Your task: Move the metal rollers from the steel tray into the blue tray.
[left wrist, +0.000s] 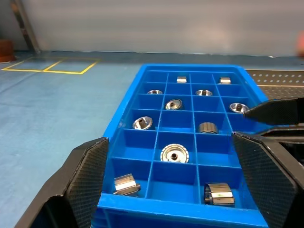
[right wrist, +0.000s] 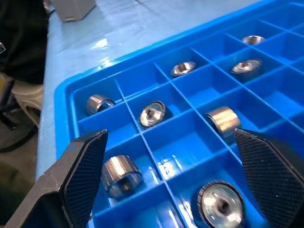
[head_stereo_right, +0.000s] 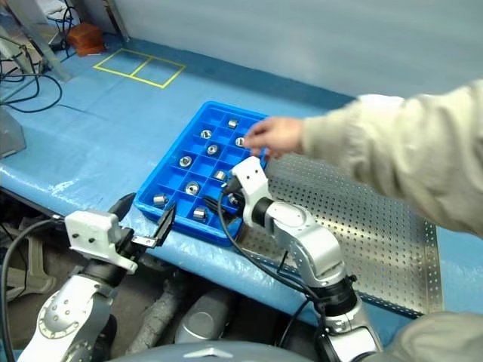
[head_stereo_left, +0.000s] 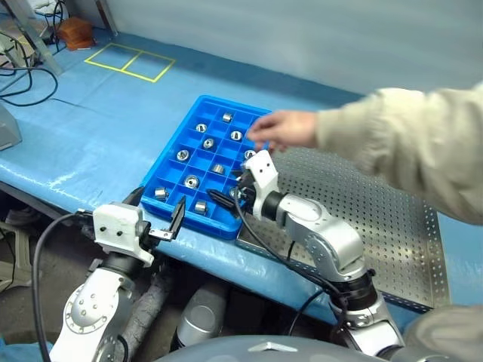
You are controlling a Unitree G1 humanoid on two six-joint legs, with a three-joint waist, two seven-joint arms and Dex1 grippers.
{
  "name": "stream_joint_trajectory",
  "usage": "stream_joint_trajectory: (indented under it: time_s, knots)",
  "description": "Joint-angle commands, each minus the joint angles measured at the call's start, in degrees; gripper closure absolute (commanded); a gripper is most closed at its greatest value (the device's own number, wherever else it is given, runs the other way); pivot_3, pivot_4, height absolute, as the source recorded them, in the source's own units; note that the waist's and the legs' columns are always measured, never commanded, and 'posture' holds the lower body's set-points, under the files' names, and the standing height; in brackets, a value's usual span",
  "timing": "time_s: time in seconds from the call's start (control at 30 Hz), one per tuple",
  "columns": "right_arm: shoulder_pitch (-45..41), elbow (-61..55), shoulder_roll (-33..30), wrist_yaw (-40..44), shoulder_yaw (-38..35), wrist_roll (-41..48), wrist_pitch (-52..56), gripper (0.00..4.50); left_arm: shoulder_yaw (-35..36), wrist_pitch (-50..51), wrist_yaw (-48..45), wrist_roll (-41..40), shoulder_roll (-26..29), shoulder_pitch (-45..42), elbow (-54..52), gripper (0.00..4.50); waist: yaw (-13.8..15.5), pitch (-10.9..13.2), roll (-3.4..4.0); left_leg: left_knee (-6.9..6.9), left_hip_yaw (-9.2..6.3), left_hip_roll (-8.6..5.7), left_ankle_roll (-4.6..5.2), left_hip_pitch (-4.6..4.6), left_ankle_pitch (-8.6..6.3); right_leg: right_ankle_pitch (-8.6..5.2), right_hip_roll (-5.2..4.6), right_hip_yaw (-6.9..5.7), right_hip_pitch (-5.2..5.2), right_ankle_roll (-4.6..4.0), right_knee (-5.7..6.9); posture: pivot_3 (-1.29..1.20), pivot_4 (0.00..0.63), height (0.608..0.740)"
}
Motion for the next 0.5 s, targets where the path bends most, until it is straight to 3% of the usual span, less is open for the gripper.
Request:
stream_joint_trajectory:
  time_s: [0.03,0.5]
  knots:
    - [1.65,-4.68,-1.16,-0.93,-2.61,1.04,1.20,0.02,-1.30,0.73,-1.26,-0.69,1.09,-1.57,0.53,0.00,-0.67,0.00,0.01,0.02,-0.02,-0.02,0.00,0.00,0.00,-0.01,0.00,-0.02,0.03,-0.02,0.01,0.37,0.150,0.740]
    - [6.37,-8.56,-1.92,-4.99,-4.76,1.11,2.95,0.02,-4.33,0.28,-3.83,-1.50,2.17,-5.11,4.26,0.00,-8.53,-0.02,0.04,0.11,-0.18,0.00,-0.01,0.07,0.03,0.01,0.07,-0.02,0.21,-0.04,0.04,0.30,0.150,0.740]
